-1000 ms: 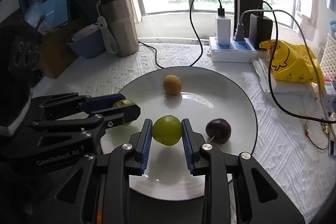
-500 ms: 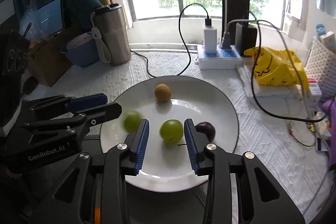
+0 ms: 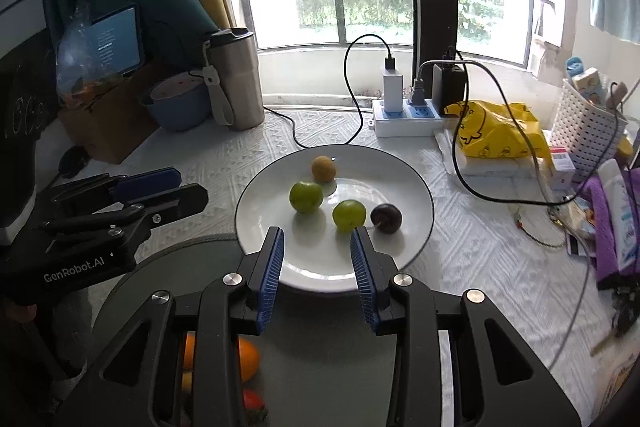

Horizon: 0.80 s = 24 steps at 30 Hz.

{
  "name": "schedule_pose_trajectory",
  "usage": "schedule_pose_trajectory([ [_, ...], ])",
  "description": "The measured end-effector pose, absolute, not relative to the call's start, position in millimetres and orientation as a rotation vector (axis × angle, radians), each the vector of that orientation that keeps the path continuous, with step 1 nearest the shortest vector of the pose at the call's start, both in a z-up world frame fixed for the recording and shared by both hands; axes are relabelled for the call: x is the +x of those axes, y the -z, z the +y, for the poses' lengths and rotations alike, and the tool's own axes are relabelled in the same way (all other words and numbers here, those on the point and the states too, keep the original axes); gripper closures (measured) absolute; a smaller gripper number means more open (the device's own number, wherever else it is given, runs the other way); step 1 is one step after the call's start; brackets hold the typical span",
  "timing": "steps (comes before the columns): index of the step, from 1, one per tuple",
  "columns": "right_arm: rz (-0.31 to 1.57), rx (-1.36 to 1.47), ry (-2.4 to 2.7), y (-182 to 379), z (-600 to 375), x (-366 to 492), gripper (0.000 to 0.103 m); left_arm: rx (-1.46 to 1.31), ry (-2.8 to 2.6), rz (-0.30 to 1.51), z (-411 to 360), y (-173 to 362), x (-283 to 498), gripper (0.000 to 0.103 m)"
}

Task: Organize fruits
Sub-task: 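Carry both green fruits into the white bowl and open both grippers, then lower the right gripper onto the red tomato and close it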

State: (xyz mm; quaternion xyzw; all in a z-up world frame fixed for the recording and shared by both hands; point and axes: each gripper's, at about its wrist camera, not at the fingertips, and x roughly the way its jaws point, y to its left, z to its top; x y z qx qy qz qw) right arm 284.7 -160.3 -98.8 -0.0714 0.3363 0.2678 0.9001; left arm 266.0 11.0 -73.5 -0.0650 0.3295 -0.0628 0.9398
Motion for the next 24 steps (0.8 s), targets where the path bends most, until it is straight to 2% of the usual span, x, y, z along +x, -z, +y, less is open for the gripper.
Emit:
schedule_pose_trajectory([
  [24,0.706,-0.154,-0.569,106.2,-172.2,196.9,0.066,-0.113,0.135,0.656,5.1,81.5,163.8,0.056],
])
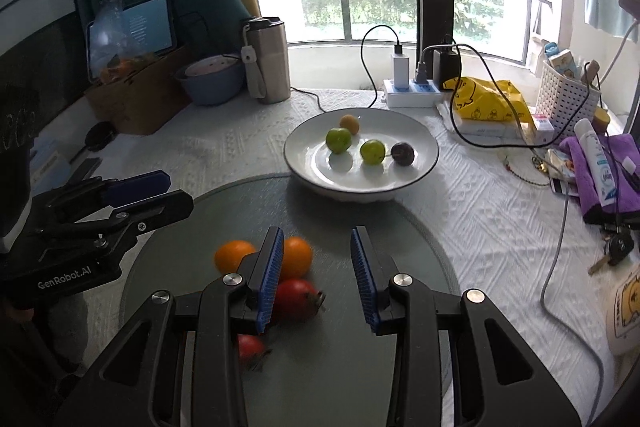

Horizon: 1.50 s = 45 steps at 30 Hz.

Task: Organize fruits
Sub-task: 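Lower the right gripper onto the red tomato and close it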

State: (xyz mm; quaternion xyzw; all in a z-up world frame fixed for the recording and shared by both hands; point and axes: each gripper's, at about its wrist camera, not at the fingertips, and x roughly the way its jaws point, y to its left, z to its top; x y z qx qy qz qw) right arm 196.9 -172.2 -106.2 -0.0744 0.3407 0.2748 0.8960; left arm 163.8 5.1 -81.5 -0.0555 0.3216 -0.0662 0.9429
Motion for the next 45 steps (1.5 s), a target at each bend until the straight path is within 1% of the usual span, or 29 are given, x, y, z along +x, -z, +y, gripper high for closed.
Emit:
schedule_pose_trajectory([
  [13,0.787,-0.145,-0.590,134.6,-173.0,164.9,0.066,-0.130,0.140,0.701,1.2,103.6,131.9,0.056],
  [14,0.795,-0.144,-0.593,137.0,-172.1,164.1,0.064,-0.130,0.141,0.705,1.0,105.4,130.2,0.056],
  [15,0.803,-0.144,-0.595,140.1,-171.5,162.5,0.056,-0.129,0.141,0.708,0.6,106.7,129.3,0.056],
  [16,0.809,-0.140,-0.597,142.5,-171.2,161.1,0.051,-0.129,0.142,0.714,0.3,108.5,127.8,0.056],
  [17,0.815,-0.134,-0.604,144.3,-170.8,159.9,0.050,-0.129,0.142,0.716,0.1,109.7,126.9,0.056],
  [27,0.892,-0.121,-0.664,162.2,-160.1,160.4,0.050,-0.124,0.134,0.737,-2.2,116.2,126.2,0.056],
  [32,0.886,-0.126,-0.685,163.8,-160.1,161.3,0.050,-0.108,0.143,0.742,-8.0,117.6,131.8,0.056],
  [34,0.881,-0.128,-0.700,164.2,-160.8,161.4,0.060,-0.100,0.144,0.754,-11.2,119.5,136.0,0.056],
  [35,0.881,-0.134,-0.710,164.9,-160.8,161.2,0.073,-0.096,0.146,0.758,-13.0,120.0,137.9,0.056],
  [45,0.838,-0.107,-0.664,155.4,-194.6,174.7,0.073,-0.024,0.215,0.763,-44.2,117.0,156.3,0.056],
])
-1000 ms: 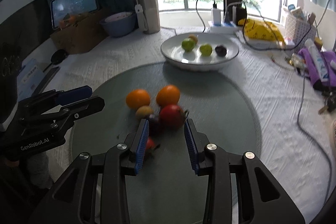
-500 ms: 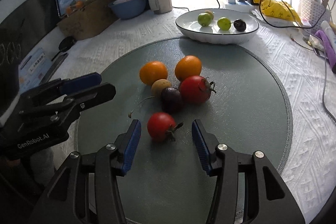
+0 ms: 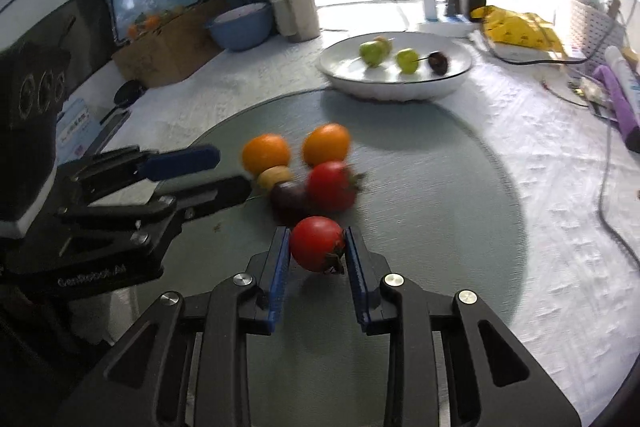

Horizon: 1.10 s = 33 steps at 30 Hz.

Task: Organize fruits

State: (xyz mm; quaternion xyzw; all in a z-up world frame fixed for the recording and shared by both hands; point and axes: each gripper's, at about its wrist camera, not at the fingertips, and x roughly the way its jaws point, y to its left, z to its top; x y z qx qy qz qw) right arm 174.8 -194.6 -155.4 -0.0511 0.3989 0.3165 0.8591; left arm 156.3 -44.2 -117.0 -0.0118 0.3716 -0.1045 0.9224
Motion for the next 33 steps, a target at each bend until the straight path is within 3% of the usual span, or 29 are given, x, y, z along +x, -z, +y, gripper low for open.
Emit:
schedule_pose_trajectory([
  [20,0.823,-0.018,-0.569,154.7,-237.6,199.0,0.073,0.250,0.298,0.714,-96.4,122.2,161.2,0.059],
  [33,0.817,-0.014,-0.554,152.0,-241.5,200.3,0.073,0.231,0.383,0.762,-97.7,126.0,151.7,0.064],
])
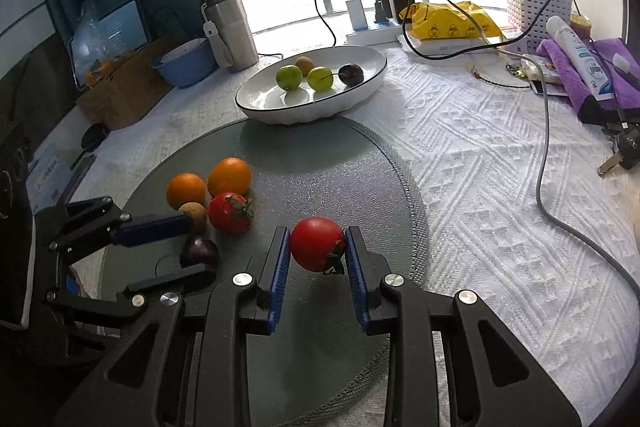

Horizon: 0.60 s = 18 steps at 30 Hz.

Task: Organize fruits

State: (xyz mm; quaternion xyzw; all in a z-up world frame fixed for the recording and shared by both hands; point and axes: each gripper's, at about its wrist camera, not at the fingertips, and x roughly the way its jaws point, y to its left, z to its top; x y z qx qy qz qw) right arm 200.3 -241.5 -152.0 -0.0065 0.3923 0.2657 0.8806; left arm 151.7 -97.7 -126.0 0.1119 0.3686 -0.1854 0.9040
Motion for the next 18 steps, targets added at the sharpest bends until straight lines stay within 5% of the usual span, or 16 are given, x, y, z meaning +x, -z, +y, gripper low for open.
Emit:
schedule_pose_trajectory([
  [6,0.810,-0.019,-0.546,148.7,-242.2,199.3,0.073,0.220,0.364,0.761,-96.7,124.1,155.8,0.078],
  [18,0.791,-0.033,-0.541,141.3,-240.1,198.9,0.073,0.200,0.371,0.769,-93.1,123.0,153.2,0.079],
])
